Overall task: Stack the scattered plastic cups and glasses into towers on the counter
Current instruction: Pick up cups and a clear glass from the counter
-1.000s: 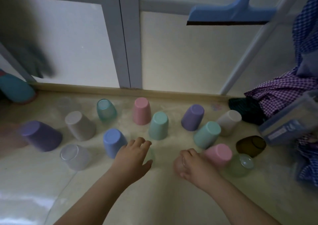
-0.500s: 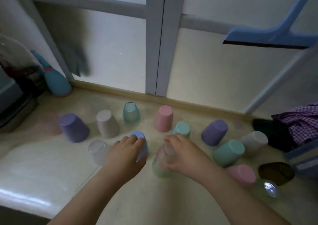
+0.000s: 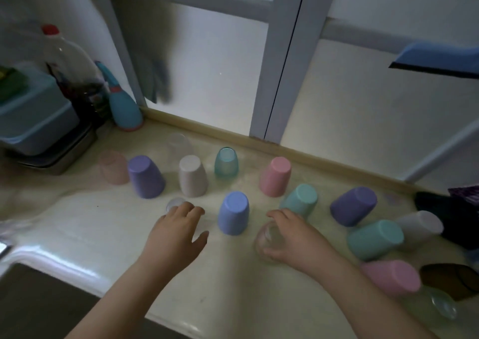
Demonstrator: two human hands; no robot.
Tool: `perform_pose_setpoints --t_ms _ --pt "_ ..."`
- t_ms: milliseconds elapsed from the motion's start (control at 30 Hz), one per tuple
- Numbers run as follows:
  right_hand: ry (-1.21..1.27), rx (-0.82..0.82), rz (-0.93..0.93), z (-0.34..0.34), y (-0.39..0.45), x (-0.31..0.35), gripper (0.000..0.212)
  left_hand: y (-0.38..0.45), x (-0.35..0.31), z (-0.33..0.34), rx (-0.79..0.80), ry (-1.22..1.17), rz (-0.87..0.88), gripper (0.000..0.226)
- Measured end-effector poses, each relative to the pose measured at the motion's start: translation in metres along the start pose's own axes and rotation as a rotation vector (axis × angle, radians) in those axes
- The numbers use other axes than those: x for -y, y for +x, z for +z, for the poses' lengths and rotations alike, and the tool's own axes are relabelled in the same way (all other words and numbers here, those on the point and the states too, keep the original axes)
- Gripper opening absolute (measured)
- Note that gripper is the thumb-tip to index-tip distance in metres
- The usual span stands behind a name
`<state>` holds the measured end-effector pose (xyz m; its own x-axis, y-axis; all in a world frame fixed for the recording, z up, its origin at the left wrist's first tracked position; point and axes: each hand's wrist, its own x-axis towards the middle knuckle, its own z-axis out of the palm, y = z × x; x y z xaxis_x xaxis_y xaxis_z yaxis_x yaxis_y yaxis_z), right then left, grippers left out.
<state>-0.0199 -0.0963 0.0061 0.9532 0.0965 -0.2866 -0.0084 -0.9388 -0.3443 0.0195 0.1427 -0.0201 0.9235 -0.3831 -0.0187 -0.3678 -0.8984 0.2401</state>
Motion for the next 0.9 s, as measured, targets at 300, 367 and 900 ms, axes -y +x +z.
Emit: perform_pose_setpoints --t_ms 300,367,900 --pt "0.081 -0.100 -0.039 -0.015 0.002 0.022 0.063 0.034 0.046 0.004 0.119 0.033 -0.134 0.066" --pt "0.082 -0.109 -0.026 -0.013 0.000 0.023 0.062 0.039 0.049 0.014 0.217 0.057 -0.133 0.068" --pt "0.125 -0.289 0.052 -0.031 -0.054 -0.024 0.054 0.031 -0.080 -0.103 0.057 -0.084 0.148 0.068"
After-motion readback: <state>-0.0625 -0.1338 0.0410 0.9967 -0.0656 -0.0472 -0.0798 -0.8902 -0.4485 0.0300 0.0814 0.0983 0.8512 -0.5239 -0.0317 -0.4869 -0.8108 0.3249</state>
